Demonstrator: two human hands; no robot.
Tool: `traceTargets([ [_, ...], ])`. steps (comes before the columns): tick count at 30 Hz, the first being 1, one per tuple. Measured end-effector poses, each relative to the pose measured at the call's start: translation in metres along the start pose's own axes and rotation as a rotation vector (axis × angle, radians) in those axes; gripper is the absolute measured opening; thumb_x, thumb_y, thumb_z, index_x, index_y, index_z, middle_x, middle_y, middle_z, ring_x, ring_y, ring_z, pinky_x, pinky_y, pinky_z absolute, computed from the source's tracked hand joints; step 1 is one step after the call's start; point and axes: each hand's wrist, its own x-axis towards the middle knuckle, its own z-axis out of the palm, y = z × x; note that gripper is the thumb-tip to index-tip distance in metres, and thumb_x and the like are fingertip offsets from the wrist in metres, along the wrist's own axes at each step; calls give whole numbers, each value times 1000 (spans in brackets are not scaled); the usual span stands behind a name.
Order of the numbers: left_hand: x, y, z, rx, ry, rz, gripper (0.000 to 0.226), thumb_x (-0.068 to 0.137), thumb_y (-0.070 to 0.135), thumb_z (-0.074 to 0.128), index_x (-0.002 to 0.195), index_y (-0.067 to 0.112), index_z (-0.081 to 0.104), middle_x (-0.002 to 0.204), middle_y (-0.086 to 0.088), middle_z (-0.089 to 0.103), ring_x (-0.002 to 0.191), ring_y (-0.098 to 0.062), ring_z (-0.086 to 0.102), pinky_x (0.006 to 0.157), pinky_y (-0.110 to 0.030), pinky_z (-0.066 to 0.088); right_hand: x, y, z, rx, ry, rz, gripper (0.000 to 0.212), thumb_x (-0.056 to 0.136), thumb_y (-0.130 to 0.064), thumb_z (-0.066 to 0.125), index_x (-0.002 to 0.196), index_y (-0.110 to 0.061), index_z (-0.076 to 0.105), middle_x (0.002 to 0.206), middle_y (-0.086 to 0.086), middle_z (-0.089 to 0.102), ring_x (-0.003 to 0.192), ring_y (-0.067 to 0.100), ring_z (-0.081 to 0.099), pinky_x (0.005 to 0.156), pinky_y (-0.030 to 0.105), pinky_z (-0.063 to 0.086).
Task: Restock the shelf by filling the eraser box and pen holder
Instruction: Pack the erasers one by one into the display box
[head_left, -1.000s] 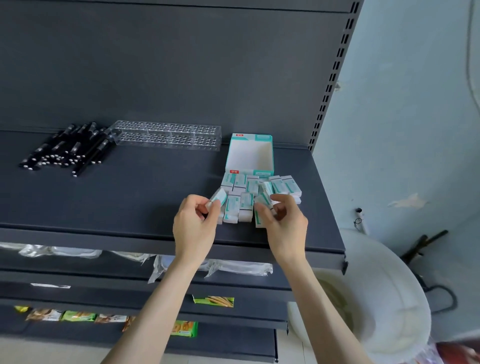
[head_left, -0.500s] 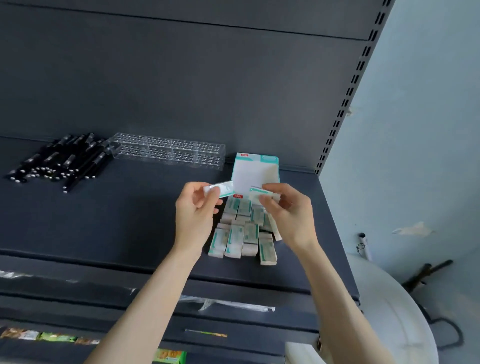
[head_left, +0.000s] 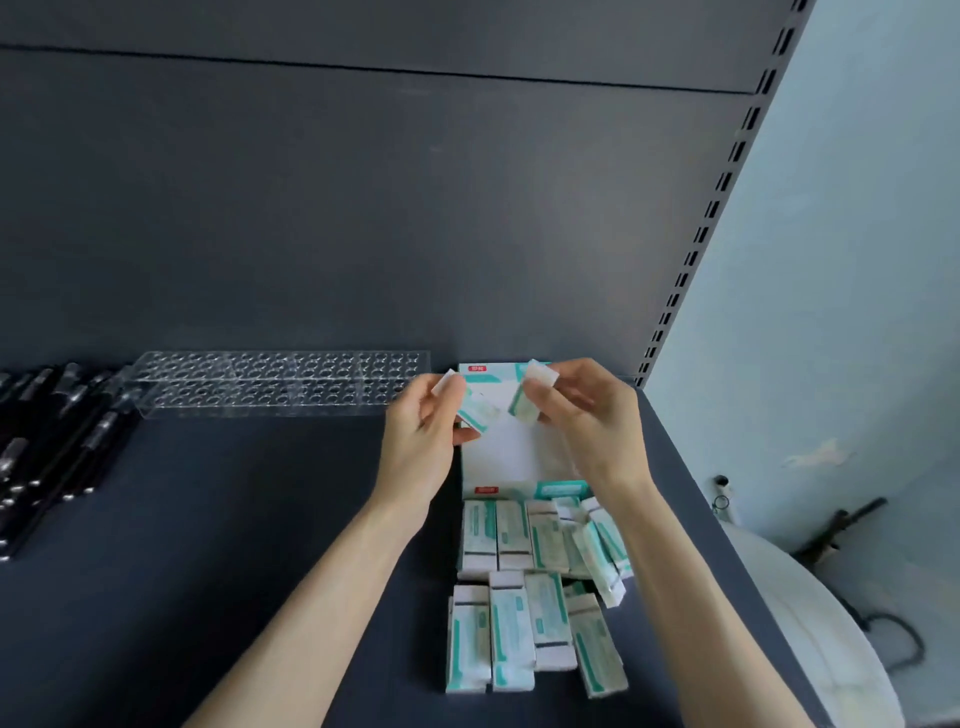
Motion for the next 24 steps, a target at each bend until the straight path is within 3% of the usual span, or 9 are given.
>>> traceTargets([
  [2,6,0,3,-35,-41,-24,17,98,18,49,89,7,57,84,-4,70,83,-21,68,71,-31,57,6,0,3,35,-56,36,6,86,-14,66,83,-10,63,80,2,72,75,15,68,66,35,59],
  [7,14,-3,1,-75,-42,-66,17,98,17,47,98,3,56,97,-17,69,89,-31,70,78,-36,59,21,6,6,3,-216,40,13,91,-12,59,94,-21,68,84,-6,74,81,13,69,70,28,58],
  [10,19,-6,-2,-112,-32,-97,15,98,17,47,95,5,56,93,-13,69,95,-32,68,83,-41,57,29,11,3,-107,-343,-12,22,92,-6,56,103,-19,70,94,4,73,88,26,66,85,37,55],
  [13,21,-7,-5,-165,7,-111,13,98,16,47,93,7,54,91,-14,70,93,-27,68,84,-38,57,33,18,4,-265,-346,-89,16,87,-15,59,97,-14,72,86,7,71,78,28,62,81,46,53],
  [14,22,-7,-6,-199,27,-124,11,98,15,46,92,7,53,86,-15,70,88,-26,69,81,-36,58,33,21,4,-305,-327,-109,16,86,-19,59,94,-13,71,78,5,69,69,22,57,76,42,54],
  [16,21,-5,-7,-272,54,-173,10,98,12,46,89,10,50,72,-10,66,71,-23,64,69,-33,56,33,23,2,-356,-306,-180,9,86,-16,63,91,-17,71,64,-14,61,56,1,45,64,18,48],
  [18,20,-4,-7,-254,31,-186,12,97,14,47,86,11,44,69,-9,62,60,-20,52,56,-28,42,31,22,3,-429,-313,-250,18,86,-9,65,95,-21,74,63,-30,55,56,-1,48,60,5,36],
  [20,19,-6,-7,-161,-31,-159,23,92,25,56,83,11,40,76,-9,61,55,-16,45,52,-26,32,29,22,4,-486,-324,-331,23,83,-9,67,102,-21,73,81,-35,55,62,-9,52,61,3,36],
  [24,18,-8,-7,-79,-89,-171,37,72,32,70,80,13,39,80,-8,66,53,-13,43,48,-23,31,30,29,6,-552,-330,-429,26,80,-21,62,103,-25,73,99,-13,69,79,-8,53,68,13,41],
])
